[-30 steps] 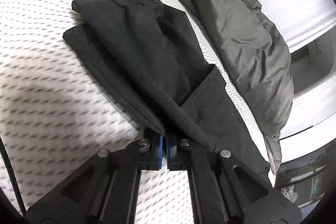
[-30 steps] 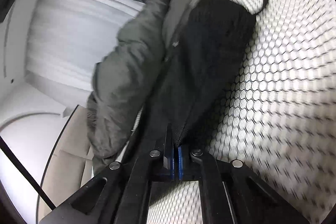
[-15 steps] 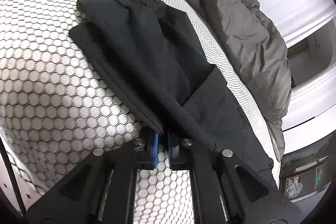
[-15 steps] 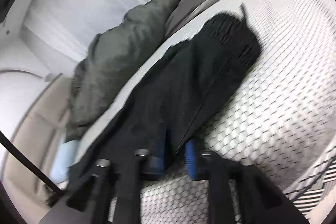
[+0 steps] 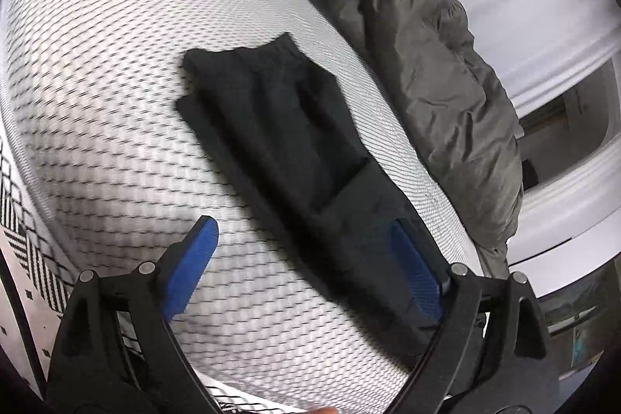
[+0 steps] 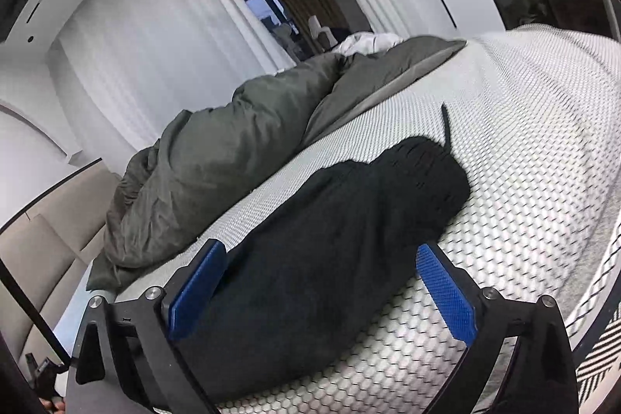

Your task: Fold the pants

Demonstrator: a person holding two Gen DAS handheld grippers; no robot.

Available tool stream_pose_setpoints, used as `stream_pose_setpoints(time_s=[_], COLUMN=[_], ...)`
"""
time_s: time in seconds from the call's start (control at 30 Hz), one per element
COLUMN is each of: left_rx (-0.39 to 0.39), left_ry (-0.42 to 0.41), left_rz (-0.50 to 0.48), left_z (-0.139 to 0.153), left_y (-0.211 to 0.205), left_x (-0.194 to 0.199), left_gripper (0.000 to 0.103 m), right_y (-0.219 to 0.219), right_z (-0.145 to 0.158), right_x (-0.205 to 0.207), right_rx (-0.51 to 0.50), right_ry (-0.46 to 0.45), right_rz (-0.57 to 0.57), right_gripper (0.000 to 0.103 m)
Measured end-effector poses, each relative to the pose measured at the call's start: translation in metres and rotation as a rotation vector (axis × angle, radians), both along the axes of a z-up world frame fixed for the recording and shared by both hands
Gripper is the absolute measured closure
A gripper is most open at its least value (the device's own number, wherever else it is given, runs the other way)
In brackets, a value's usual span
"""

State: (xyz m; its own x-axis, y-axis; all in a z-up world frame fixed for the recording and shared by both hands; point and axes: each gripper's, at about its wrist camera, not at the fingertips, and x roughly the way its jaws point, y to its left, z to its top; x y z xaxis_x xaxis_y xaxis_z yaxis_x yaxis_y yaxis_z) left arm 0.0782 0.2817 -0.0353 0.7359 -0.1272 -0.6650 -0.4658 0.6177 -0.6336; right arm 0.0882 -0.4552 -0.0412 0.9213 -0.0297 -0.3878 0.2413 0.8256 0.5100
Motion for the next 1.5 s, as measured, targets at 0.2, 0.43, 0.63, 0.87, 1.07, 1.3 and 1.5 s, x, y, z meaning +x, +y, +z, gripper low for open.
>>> stream_pose_setpoints(time_s=[0.2, 0.43, 0.63, 0.87, 1.07, 1.3, 1.5], left_rx=[0.281, 0.714, 0.888, 1.021, 1.111, 1.073, 1.026], left_ry=[0.002, 0.210, 0.305, 0.464, 0.453, 0.413, 0.326], left_rz=[-0.204, -0.680, -0.911, -1.012, -0.986, -0.945, -1.096], left_z=[0.046, 0.043, 0.031, -0.005, -0.009, 0.008, 0.012], left_y=[-0.058, -0.130, -0.158, -0.184, -0.196, -0.190, -0.204], left_x=[0.060, 0.150, 0.176, 0.208, 0.206, 0.213, 0.214], left_gripper=[0.015, 0.019, 0.021, 0.054, 0.103, 0.103, 0.058], right_y=[0.018, 0.020, 0.056, 0.166, 0.213, 0.216, 0.210], right_z=[0.000, -0.002, 0.031, 0.049, 0.027, 0.025, 0.018], right_x=[0.017, 0.021, 0.050, 0.177, 0.221, 0.229, 0.239], right_rx=[-0.013, -0.041, -0.188, -0.425, -0.406, -0.425, -0.402], right_ry=[0.010, 0.019, -0.008, 0.150, 0.205, 0.204, 0.246], right_rz=[0.049, 0.063, 0.258, 0.647, 0.713, 0.712, 0.699], right_gripper=[0.003, 0.003, 0.003, 0.003, 0.003, 0.003, 0.003])
